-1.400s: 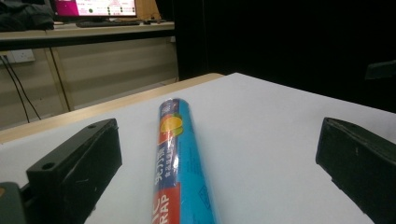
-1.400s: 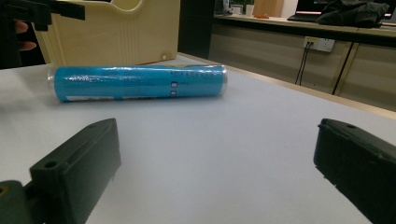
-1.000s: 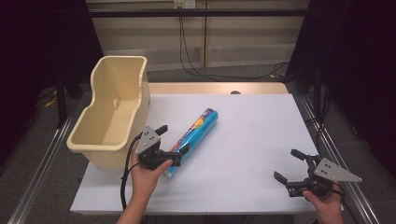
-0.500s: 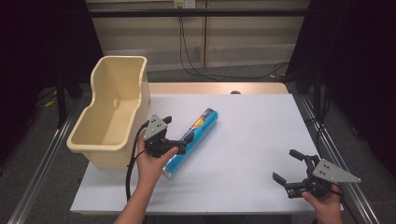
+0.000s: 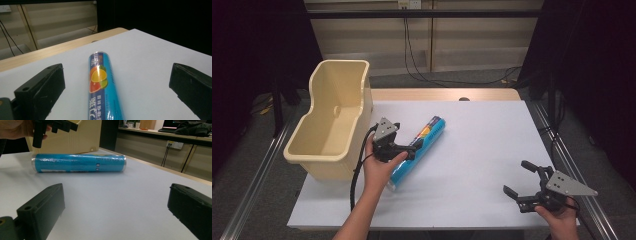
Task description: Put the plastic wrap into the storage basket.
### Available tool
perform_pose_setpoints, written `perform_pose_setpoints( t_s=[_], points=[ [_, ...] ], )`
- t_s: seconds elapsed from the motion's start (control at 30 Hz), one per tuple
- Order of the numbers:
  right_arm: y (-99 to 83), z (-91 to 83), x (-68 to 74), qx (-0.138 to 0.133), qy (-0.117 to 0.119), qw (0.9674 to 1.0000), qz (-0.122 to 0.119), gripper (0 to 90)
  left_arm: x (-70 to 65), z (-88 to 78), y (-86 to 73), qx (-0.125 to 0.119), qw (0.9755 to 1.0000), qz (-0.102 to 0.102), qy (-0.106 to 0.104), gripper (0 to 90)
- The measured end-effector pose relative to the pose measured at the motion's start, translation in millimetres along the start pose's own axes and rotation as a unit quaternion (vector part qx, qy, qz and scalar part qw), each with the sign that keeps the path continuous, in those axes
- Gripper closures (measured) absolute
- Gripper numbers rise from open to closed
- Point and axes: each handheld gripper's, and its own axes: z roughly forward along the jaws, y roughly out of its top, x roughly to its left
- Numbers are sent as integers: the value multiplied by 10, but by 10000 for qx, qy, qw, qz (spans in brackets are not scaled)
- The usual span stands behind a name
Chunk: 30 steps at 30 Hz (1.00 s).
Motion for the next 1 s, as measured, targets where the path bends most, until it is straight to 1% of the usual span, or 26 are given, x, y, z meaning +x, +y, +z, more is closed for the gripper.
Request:
perform_pose_setpoints(
  t_s=[0.17,0.23,0.3,0.37,0.4,0.43,0.47,0.53,0.57,0.6,0.63,0.7,0.73,0.77,0.8,0.83,0.87,0.9,0.93,0.97,1.0],
  points=[
    [-2,-8,-7,2,15,10000,-26,5,23,72,26,168,9998,36,39,0],
    [-2,-10,-9,-5,21,10000,-31,5,26,102,43,220,9997,81,43,0],
    [-2,-13,-11,-12,18,10000,-15,4,27,124,57,247,9997,57,30,0],
    [-1,-15,-10,-12,-6,10000,20,4,35,152,62,327,9995,50,16,0],
    [-2,-15,-11,-8,0,10000,18,4,42,190,64,501,9987,8,76,0],
    [-2,-15,-11,-8,0,10000,18,4,42,190,64,501,9987,8,76,0],
    [-2,-15,-10,-8,6,10000,13,4,48,212,67,608,9981,26,114,0],
    [-1,-16,-9,1,20,10000,-21,4,52,235,77,737,9972,20,98,0],
    [-1,-15,-9,3,22,10000,-22,4,56,248,87,839,9964,40,102,0],
    [-3,-12,-10,10,29,10000,-23,4,59,270,95,1001,9949,18,89,0],
    [-3,-12,-10,10,29,10000,-23,4,59,270,95,1001,9949,18,89,0],
    [-5,-9,-14,11,29,10000,-18,4,71,294,105,1147,9934,-38,68,0],
    [-3,-12,-11,15,32,10000,-14,4,84,310,116,1354,9908,13,76,0],
    [-3,-12,-11,15,32,10000,-14,4,84,310,116,1354,9908,13,76,0],
    [-2,-11,-9,9,49,10000,-24,5,89,344,123,1549,9879,-58,70,0],
    [-2,-11,-9,9,49,10000,-24,5,89,344,123,1549,9879,-58,70,0],
    [-2,-10,-6,12,44,10000,-27,5,96,368,131,1718,9851,-68,58,0],
    [-2,-10,-6,12,44,10000,-27,5,96,368,131,1718,9851,-68,58,0],
    [-3,-10,-6,23,51,10000,-35,6,105,400,133,1890,9819,-131,48,0],
    [-3,-10,-6,23,51,10000,-35,6,105,400,133,1890,9819,-131,48,0],
    [-2,-10,-5,17,42,10000,-31,6,101,432,138,2097,9776,-168,22,1]
  ],
)
